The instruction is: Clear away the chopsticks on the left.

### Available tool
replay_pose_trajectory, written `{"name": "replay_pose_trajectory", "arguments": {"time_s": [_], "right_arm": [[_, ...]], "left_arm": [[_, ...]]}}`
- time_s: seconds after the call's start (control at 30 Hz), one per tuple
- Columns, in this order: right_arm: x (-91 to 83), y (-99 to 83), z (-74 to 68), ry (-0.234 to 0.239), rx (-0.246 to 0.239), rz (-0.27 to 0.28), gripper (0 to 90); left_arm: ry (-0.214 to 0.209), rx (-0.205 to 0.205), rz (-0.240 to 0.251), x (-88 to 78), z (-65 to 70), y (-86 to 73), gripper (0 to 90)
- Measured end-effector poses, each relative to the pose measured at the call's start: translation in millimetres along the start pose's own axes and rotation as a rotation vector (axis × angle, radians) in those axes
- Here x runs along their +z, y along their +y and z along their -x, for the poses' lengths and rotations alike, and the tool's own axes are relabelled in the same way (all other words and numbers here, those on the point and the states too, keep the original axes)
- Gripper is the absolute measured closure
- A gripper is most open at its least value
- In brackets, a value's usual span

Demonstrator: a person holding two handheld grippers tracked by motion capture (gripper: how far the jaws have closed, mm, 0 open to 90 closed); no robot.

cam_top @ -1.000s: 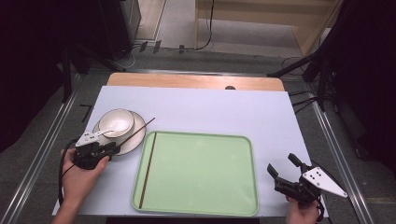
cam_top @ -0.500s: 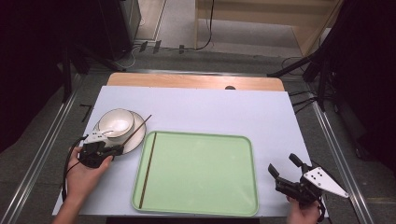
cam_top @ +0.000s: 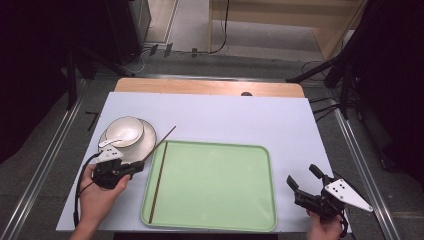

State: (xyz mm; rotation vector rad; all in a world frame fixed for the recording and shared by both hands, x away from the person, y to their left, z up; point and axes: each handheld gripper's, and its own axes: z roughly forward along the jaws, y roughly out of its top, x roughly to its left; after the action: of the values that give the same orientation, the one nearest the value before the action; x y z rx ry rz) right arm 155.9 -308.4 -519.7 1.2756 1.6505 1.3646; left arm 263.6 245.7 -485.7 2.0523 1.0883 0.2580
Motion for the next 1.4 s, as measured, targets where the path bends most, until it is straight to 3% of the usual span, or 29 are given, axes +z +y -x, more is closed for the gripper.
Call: {"name": "replay_pose_trajectory", "arguments": {"time_s": [0.07,0.1,0.13,0.43,0.63,0.9,1.4], "right_arm": [[-0.1,0.0,-0.2,0.001,-0.001,0.001,13.0],[-0.1,0.0,-0.1,0.001,-0.001,0.001,13.0],[-0.2,0.0,0.1,0.002,-0.002,0.000,13.0],[0.4,0.5,-0.1,0.006,-0.005,0.001,13.0],[0.1,0.6,0.3,0.005,-0.003,0.003,13.0],[0.6,0.3,1.2,0.006,-0.006,0.002,13.0],[0.4,0.6,-0.2,0.007,-0.003,0.003,13.0]], "left_arm": [[-0.021,-0.014,0.002,4.8,14.4,-4.0,84.4],[-0.021,-0.014,0.002,4.8,14.4,-4.0,84.4],[-0.047,-0.026,-0.007,9.7,24.3,-7.0,84.4],[-0.075,-0.045,-0.032,24.4,59.8,-19.0,84.4],[-0.079,-0.058,-0.045,31.5,76.7,-24.4,84.4],[-0.075,-0.044,-0.073,43.7,91.8,-28.2,84.2],[-0.057,-0.035,-0.085,45.5,93.9,-29.0,80.0]]}}
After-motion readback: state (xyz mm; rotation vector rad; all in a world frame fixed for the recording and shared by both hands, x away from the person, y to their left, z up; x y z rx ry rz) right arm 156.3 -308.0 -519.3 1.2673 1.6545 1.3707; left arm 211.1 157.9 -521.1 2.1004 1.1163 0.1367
